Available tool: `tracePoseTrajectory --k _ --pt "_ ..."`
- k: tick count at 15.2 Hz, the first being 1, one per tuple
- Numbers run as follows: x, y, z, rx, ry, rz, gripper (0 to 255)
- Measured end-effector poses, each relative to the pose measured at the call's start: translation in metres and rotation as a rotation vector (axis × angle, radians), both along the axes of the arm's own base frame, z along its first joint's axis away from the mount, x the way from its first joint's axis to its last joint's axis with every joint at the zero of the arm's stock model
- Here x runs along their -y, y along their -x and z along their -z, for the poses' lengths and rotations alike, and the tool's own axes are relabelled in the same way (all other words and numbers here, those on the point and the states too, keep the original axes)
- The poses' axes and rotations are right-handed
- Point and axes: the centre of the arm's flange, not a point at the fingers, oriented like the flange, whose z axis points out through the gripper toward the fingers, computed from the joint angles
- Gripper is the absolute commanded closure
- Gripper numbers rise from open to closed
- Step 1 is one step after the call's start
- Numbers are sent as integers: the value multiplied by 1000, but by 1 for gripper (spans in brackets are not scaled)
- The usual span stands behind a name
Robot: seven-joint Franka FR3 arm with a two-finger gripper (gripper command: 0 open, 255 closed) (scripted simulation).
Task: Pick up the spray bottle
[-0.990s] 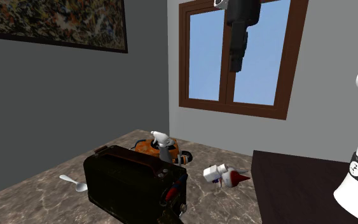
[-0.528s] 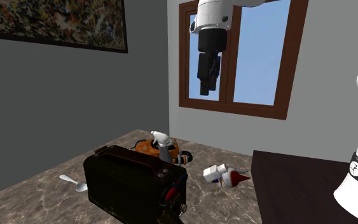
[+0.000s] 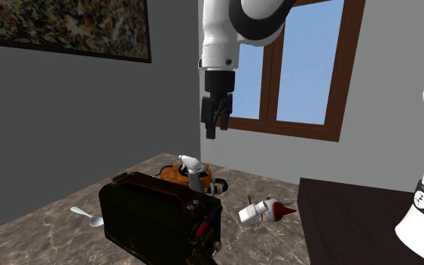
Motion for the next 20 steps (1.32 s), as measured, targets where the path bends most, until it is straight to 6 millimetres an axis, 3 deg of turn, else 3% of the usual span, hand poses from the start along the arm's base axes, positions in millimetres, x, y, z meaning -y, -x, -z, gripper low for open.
tracePoseTrajectory --k 7,15,16,20 --pt "3 -67 60 2 -4 3 0" --pt "4 -75 103 2 -5 3 0" --pt "4 -75 105 2 -5 3 255" --pt "4 -76 107 3 -5 3 255"
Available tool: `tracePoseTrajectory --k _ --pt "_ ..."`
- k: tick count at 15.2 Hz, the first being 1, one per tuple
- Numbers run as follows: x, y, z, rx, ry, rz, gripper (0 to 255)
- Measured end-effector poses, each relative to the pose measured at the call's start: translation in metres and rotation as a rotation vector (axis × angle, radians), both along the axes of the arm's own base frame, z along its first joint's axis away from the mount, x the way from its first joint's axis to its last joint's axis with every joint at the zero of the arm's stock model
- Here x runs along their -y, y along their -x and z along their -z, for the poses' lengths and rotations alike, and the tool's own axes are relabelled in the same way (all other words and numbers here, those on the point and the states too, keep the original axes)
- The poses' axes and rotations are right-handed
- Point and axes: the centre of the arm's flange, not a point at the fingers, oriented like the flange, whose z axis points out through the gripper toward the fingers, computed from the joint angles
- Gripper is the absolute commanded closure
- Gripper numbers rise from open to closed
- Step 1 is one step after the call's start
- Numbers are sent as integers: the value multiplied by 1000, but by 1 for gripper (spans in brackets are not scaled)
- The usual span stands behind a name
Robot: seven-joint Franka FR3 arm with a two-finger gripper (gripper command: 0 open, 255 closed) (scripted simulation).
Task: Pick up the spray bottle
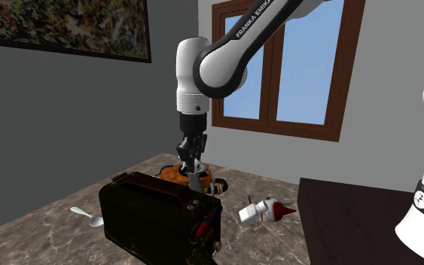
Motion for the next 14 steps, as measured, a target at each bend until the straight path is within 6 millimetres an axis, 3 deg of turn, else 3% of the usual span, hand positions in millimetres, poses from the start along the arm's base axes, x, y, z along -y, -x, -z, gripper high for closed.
tracePoseTrajectory --k 7,14 --pt "0 0 -2 0 0 0 255" --pt "1 0 -36 0 0 0 255"
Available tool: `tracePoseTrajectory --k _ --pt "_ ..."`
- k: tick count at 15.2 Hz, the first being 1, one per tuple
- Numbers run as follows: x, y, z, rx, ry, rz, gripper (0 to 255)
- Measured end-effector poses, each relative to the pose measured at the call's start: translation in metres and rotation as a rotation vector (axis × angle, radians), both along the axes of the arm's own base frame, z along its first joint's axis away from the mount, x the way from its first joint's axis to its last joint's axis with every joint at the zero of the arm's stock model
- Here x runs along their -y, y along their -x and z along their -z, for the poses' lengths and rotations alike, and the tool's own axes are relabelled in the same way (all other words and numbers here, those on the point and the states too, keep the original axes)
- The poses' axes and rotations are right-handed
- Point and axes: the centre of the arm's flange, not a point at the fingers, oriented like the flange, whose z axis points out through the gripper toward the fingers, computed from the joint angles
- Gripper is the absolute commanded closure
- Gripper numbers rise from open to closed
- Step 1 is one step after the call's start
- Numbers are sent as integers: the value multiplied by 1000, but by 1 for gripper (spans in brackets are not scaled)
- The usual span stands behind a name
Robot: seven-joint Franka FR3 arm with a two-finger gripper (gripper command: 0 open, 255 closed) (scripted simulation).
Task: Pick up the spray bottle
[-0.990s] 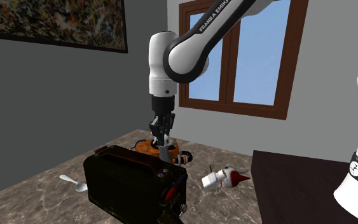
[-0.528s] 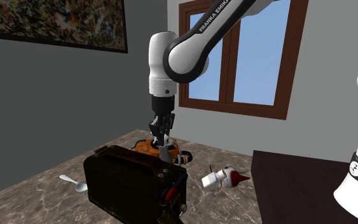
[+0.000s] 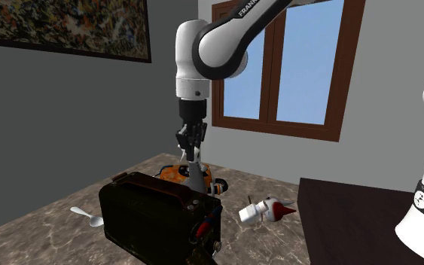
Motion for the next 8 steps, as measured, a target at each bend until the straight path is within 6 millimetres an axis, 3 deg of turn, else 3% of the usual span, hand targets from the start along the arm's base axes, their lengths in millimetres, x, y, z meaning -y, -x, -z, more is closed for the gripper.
tracePoseTrajectory --k 8 --pt "-1 1 -39 0 0 0 255"
